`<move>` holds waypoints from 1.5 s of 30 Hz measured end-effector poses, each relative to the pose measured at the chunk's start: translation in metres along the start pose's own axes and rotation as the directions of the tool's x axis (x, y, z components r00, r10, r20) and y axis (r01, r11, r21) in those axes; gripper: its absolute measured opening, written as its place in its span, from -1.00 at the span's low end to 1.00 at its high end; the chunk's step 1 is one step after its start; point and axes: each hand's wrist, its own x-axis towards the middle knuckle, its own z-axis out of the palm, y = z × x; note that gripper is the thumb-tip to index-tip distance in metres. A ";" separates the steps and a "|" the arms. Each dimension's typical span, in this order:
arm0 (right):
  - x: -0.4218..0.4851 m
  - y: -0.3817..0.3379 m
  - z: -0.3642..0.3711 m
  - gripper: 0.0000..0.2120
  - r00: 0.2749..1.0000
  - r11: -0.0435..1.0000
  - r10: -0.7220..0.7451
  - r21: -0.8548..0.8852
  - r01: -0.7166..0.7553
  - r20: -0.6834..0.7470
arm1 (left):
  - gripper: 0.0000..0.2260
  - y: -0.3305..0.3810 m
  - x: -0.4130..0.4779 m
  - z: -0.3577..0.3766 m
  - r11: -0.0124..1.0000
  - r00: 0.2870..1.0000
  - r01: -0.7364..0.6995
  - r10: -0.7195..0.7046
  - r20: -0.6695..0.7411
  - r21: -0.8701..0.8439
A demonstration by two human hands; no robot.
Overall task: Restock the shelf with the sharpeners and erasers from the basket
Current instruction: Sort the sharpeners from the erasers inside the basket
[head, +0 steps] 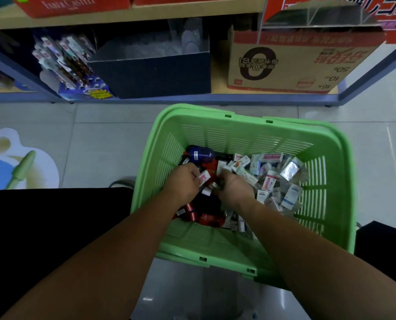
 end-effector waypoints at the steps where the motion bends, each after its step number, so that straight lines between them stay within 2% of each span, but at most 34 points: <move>1: 0.001 0.002 0.000 -0.75 1.000 0.999 0.004 0.036 -0.004 -0.003 | -0.91 -0.001 0.001 0.000 1.000 1.000 0.000 0.000 -0.005 0.010; 4: 0.000 0.004 -0.010 -0.83 0.999 0.983 0.040 0.180 -0.043 0.019 | -0.89 0.001 0.002 0.001 0.999 1.000 -0.022 0.022 0.000 0.048; 7: -0.009 0.002 -0.028 -0.75 0.999 0.980 0.034 0.198 -0.036 0.014 | -0.80 0.008 0.000 0.005 0.989 0.996 -0.088 0.087 0.019 0.118; 9: -0.019 0.001 -0.048 -0.72 1.000 0.983 0.023 0.181 -0.024 0.006 | -0.81 0.015 -0.002 0.009 0.967 0.987 -0.156 0.148 0.058 0.203; 11: -0.031 0.002 -0.073 -0.70 1.000 0.990 -0.016 0.143 0.018 -0.020 | -0.87 0.023 -0.004 0.014 0.898 0.973 -0.226 0.194 0.122 0.377; 13: -0.047 0.003 -0.101 -0.75 0.998 0.994 -0.047 0.102 0.050 -0.032 | -0.82 0.032 -0.005 0.019 0.799 0.960 -0.281 0.222 0.173 0.531; 16: -0.070 0.010 -0.139 -0.61 0.995 0.998 -0.059 0.021 0.061 -0.081 | -0.66 0.040 -0.003 0.026 0.681 0.950 -0.313 0.223 0.219 0.662; 19: -0.082 0.024 -0.163 -0.71 0.989 0.976 -0.086 -0.207 0.060 -0.123 | -0.62 0.045 0.001 0.028 0.632 0.956 -0.292 0.204 0.210 0.718; 22: -0.085 0.034 -0.164 -0.82 0.985 0.874 -0.135 -0.482 0.066 -0.109 | -0.67 0.049 0.004 0.027 0.633 0.956 -0.292 0.182 0.229 0.717; 25: -0.084 0.037 -0.153 -0.84 0.974 0.745 -0.194 -0.664 0.069 -0.117 | -0.70 0.052 0.004 0.028 0.604 0.952 -0.304 0.154 0.266 0.737; 26: -0.083 0.039 -0.151 -0.83 0.969 0.728 -0.208 -0.683 0.064 -0.132 | -0.71 0.054 0.004 0.029 0.595 0.952 -0.301 0.137 0.275 0.745; 29: -0.077 0.039 -0.155 -0.76 0.967 0.761 -0.190 -0.648 0.038 -0.168 | -0.72 0.058 0.004 0.032 0.545 0.951 -0.294 0.081 0.300 0.785; 31: -0.073 0.036 -0.162 -0.83 0.977 0.774 -0.151 -0.632 0.023 -0.149 | -0.70 0.059 0.004 0.031 0.513 0.946 -0.304 0.061 0.320 0.803; 33: -0.072 0.034 -0.164 -0.82 0.980 0.782 -0.127 -0.624 0.002 -0.156 | -0.67 0.058 0.002 0.030 0.530 0.944 -0.301 0.046 0.327 0.793; 38: -0.079 0.027 -0.164 -0.81 0.990 0.721 -0.101 -0.693 0.006 -0.097 | -0.62 0.051 -0.001 0.020 0.712 0.937 -0.243 -0.003 0.349 0.659; 41: -0.080 0.028 -0.165 -0.84 0.988 0.715 -0.129 -0.698 0.030 -0.090 | -0.66 0.048 -0.002 0.011 0.812 0.947 -0.197 0.013 0.321 0.549; 43: -0.079 0.029 -0.165 -0.87 0.986 0.730 -0.133 -0.683 0.026 -0.105 | -0.72 0.051 -0.003 0.009 0.892 0.949 -0.170 0.034 0.312 0.420; 45: -0.079 0.029 -0.170 -0.89 0.987 0.767 -0.131 -0.640 0.040 -0.095 | -0.78 0.062 -0.005 0.011 0.977 0.944 -0.123 0.060 0.325 0.175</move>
